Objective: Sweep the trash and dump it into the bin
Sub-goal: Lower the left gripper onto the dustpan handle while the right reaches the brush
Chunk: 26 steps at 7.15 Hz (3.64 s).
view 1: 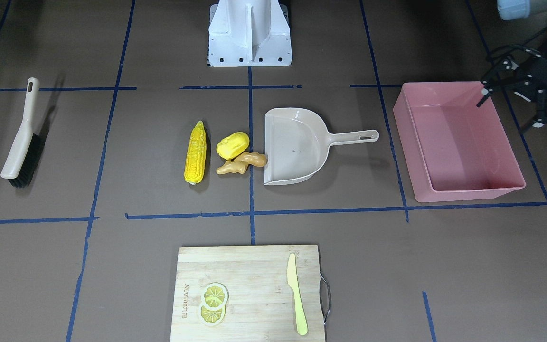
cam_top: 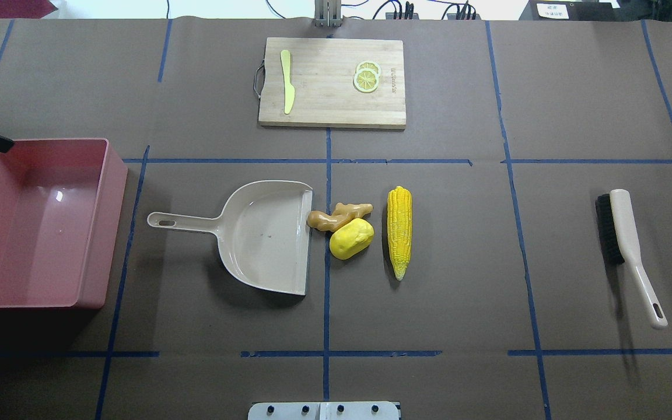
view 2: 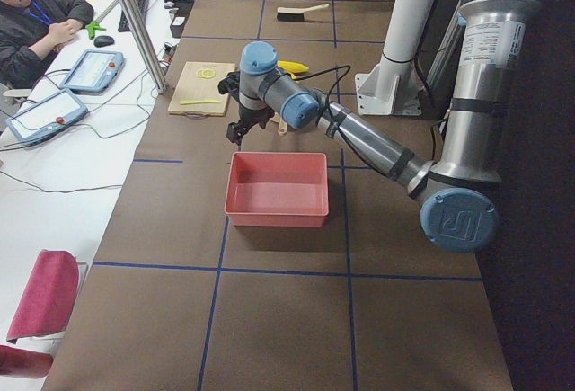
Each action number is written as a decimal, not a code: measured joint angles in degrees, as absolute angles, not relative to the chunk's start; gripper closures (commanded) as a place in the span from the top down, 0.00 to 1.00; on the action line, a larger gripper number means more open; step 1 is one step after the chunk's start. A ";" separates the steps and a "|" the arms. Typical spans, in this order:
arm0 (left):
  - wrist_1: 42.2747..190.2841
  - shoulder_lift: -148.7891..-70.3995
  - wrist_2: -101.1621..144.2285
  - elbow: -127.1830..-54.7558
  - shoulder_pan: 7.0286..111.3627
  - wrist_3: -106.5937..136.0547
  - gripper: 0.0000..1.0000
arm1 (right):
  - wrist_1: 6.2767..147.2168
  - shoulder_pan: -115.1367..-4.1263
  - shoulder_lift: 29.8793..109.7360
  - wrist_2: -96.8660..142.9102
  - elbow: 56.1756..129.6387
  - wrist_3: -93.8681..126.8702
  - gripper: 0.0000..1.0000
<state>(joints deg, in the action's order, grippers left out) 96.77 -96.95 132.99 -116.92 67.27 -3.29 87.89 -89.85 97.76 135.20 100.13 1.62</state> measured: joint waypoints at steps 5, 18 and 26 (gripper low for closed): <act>85.73 -107.97 132.52 -117.54 56.81 -17.88 1.00 | 87.82 -85.94 94.02 137.06 100.35 6.96 1.00; 78.49 -118.16 115.12 -112.06 41.01 -29.06 1.00 | 68.41 -61.84 103.69 131.76 112.02 50.31 0.99; 78.98 -118.13 115.14 -112.26 41.04 -29.34 1.00 | 63.07 -44.72 108.45 123.18 110.38 62.17 0.23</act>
<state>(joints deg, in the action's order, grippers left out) 78.98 -118.13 115.14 -112.26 41.04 -29.34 63.07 -44.72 108.45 123.18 110.38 62.17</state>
